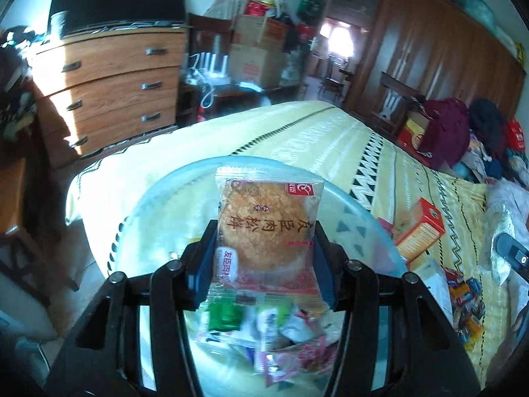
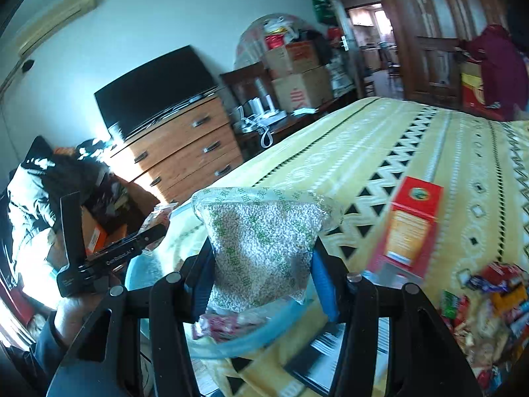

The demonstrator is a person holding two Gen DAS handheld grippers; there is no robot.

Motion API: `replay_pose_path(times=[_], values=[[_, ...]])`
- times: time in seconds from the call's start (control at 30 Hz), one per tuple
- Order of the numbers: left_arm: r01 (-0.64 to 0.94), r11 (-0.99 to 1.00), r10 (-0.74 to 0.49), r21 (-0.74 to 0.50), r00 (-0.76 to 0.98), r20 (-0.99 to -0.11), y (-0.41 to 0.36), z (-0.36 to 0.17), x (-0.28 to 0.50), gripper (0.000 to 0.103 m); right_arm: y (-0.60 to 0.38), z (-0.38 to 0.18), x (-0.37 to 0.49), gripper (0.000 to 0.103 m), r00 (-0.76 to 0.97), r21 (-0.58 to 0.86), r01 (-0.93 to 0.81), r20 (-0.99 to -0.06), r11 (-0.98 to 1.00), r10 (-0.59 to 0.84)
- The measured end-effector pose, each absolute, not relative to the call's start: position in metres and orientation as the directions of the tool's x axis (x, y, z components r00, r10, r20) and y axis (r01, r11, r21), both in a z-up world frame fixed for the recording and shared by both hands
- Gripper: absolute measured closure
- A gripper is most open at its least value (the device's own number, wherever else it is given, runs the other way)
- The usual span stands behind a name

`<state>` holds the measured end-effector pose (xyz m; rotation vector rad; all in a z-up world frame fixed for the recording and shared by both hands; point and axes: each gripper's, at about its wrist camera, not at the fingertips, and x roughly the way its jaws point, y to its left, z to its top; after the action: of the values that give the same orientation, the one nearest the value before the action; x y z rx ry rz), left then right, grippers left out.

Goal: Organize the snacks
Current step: 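Carry the speckled bag and pastry packet over the clear bowl, then open the left gripper over the bowl while the right gripper releases the speckled bag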

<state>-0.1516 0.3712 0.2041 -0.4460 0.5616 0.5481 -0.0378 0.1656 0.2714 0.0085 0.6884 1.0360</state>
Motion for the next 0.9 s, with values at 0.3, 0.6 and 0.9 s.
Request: replay_pose_path(times=[0.3, 0.6, 0.9], values=[[-0.629, 0.739, 0.363, -0.244, 0.675, -0.642, 0.403, 0.192, -0.159, 0.05, 0.264, 0.255, -0.043, 0.046, 0.224, 0.289, -0.834, -0.601, 0.47, 0.767], [-0.633, 0.736, 0.35, -0.238, 0.657, -0.667, 0.419, 0.181, -0.167, 0.05, 0.287, 0.236, -0.037, 0.046, 0.198, 0.278, -0.84, -0.644, 0.466, 0.739], [-0.631, 0.74, 0.346, -0.233, 0.654, -0.673, 0.42, 0.184, -0.167, 0.05, 0.29, 0.23, -0.033, 0.046, 0.195, 0.273, -0.839, -0.658, 0.471, 0.728]])
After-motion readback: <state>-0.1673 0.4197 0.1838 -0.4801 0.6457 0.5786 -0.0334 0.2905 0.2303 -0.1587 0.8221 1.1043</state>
